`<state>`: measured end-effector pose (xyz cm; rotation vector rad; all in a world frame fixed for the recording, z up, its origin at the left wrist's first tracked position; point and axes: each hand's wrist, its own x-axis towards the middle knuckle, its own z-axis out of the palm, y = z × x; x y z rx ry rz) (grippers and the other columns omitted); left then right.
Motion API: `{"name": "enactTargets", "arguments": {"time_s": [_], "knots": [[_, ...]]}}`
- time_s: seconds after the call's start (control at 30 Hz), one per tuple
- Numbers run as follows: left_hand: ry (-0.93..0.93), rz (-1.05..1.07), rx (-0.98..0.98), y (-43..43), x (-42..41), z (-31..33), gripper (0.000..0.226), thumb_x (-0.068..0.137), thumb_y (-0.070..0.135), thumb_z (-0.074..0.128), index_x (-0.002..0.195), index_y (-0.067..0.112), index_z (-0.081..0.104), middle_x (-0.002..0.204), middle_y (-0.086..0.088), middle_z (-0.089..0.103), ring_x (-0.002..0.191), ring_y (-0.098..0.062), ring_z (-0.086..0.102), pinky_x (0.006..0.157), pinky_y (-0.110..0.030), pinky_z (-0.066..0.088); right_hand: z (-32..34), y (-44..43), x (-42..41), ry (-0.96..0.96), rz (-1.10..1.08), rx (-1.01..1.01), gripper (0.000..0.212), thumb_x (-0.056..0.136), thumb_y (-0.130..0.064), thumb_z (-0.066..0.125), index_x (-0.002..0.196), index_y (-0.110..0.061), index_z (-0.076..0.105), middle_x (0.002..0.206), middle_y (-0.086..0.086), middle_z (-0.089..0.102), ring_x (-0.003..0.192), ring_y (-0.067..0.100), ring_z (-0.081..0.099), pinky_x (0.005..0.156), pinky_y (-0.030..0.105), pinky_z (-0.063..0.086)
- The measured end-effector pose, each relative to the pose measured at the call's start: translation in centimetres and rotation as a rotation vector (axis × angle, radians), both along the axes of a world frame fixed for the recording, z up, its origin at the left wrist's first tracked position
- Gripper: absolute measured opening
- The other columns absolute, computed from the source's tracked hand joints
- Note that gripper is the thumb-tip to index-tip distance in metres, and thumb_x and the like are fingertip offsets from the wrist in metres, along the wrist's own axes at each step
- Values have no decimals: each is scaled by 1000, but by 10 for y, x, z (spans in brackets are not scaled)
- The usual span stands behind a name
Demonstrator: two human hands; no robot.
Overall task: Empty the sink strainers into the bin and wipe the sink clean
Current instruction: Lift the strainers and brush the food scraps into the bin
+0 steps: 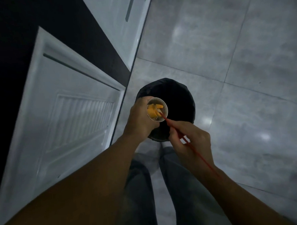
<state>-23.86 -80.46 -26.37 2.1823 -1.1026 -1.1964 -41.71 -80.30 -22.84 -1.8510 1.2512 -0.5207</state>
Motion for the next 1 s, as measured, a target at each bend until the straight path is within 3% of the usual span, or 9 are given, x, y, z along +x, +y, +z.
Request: {"name": "enactTargets", "arguments": {"time_s": [0.1,0.4,0.57,0.67,0.87,1.0], "knots": [[-3,-12,6,-2,4,-6,72,65,15,92,128,22,58,130,-2,60,121,-18,56,99,-31,51,-11,-7,5,6,12,41,30,98,-17,57,123,-27,67,107,-40,54,94,-15,59,81,0,44],[-36,1,43,-7,5,-10,70,68,15,89,130,20,56,132,-5,57,125,-22,53,103,-38,50,-20,-21,-5,34,-32,7,34,95,-14,61,125,-30,66,106,-48,48,99,-25,54,83,-5,41],[-40,1,59,-12,0,-12,70,69,15,89,131,20,55,133,-4,54,126,-22,50,104,-42,49,-18,-22,2,4,44,3,31,94,-13,60,121,-26,69,102,-35,57,91,-16,59,80,-1,45],[-42,4,46,-12,-2,-14,68,70,19,89,130,21,56,133,-3,54,126,-20,51,103,-42,50,-21,-21,4,8,36,49,33,94,-11,60,121,-29,69,99,-36,56,90,-14,60,80,0,45],[-50,0,39,-6,-1,-14,58,73,17,85,124,23,59,130,-3,54,125,-22,50,101,-46,49,-26,-17,-6,33,-33,13,30,94,-16,58,120,-25,70,101,-31,59,94,-19,59,81,-3,44],[-89,-3,103,-2,1,-16,70,70,10,86,132,20,54,135,-4,50,130,-24,47,103,-48,48,-29,-15,-16,46,-73,19,28,94,-19,59,119,-25,70,102,-22,65,94,-19,60,82,-2,44]]}}
